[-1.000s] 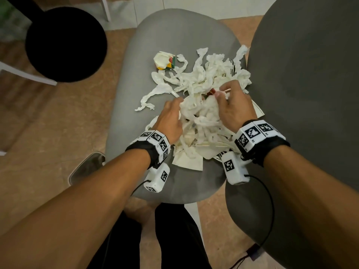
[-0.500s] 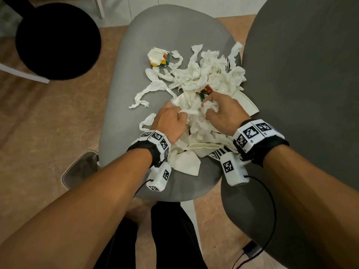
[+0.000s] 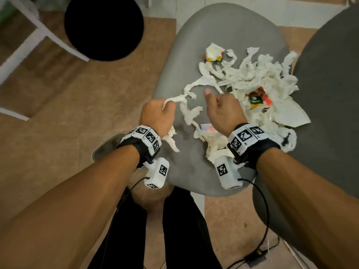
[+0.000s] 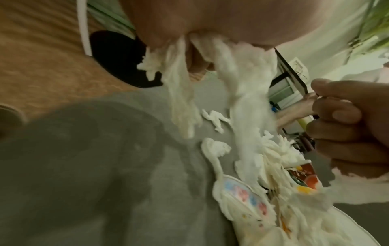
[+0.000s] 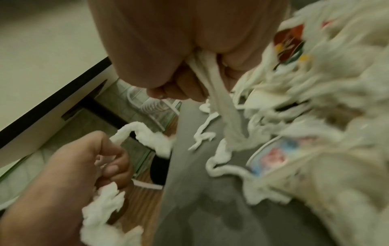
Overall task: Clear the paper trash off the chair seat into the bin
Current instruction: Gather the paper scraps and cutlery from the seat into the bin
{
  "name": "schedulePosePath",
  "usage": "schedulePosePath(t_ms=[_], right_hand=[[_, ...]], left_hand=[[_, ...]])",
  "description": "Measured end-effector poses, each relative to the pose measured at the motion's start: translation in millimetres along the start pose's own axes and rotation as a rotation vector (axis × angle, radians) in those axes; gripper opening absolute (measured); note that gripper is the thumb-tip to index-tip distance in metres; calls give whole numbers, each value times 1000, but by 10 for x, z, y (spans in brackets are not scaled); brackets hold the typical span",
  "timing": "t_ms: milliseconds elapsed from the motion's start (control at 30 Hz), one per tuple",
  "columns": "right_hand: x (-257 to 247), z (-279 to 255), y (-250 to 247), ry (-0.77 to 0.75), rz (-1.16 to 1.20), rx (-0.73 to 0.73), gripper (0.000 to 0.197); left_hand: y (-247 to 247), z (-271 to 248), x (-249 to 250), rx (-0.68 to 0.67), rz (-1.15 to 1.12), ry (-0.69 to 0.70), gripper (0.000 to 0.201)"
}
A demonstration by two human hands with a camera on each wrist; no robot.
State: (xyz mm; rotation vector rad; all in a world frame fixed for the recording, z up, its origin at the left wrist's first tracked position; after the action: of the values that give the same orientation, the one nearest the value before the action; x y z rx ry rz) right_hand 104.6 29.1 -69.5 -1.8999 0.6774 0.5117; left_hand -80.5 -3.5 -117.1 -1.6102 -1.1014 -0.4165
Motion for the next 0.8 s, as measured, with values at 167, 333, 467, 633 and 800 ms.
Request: schedulePosePath(t_ms=[167,333,467,633,800], right_hand=[[-600,-122,876,-34,41,-121,59],[-1102,-307,1982,68,205,-322,44],[-1096,-371,2847,267,182,-541,33],[-738,-431,3621,386,146,-632,44],[-443,-492,3938,419,65,-730,69]], left_hand=[[-553,-169,-666,48,-41,-128,40],[-963,-294,-1740,-2,-100,-428,36],[-1015,-394,-2574,-142,-222,-584,23],[-804,-417,-3307,-274,-154,-575,48],[-729,-446,-3477,-399,-224,-639,61]])
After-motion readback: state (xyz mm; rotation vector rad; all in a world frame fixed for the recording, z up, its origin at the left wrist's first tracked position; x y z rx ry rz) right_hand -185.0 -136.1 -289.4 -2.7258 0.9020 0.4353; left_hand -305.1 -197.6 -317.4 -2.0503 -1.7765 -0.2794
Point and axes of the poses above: each hand's wrist, its own z-axis towards the middle knuckle, its own y-axis out of the palm, x = y × z, the point moved 2 cm from there along z, towards the middle knuckle
